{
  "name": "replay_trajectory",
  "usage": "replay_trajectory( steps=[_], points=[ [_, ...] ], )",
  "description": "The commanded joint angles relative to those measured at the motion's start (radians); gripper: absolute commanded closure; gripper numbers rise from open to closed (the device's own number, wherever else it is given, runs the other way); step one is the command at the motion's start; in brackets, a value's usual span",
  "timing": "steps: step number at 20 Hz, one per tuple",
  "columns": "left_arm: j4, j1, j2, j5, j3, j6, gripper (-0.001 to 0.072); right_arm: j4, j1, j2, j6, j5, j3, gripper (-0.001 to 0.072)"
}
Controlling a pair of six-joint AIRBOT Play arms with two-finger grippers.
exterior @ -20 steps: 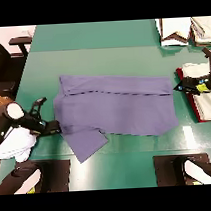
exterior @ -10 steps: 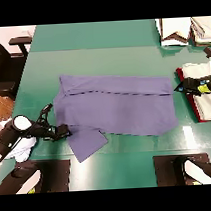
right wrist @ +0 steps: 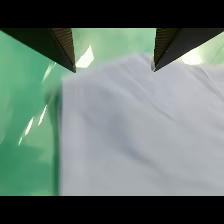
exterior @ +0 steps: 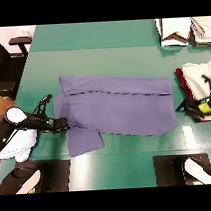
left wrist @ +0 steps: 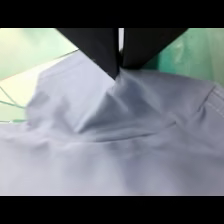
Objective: Fold the shirts.
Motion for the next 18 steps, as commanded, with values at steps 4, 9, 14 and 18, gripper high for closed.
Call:
replay_trajectory(
  steps=[4,9,14,18],
  points=[
    [-0.001,-0.001,0.001,-0.016,0.039,0.01,0.0685,0.098,-0.003,-0.001,0.001,-0.105,-0.293,0.0169],
    [0.021,0.0,0.001,-0.05,0.04,0.054,0.0686,0.124,0.143,-0.001,0.001,-0.224,-0.304,0.038],
    [0.113,-0.001,0.021,-0.211,0.069,0.051,0.0688,0.056,0.161,0.025,0.0,-0.134,-0.199,0.0691],
    [0.125,-0.001,0.209,-0.33,0.071,0.005,0.0688,-0.057,0.16,0.219,0.02,0.048,-0.156,0.0691]
  ],
)
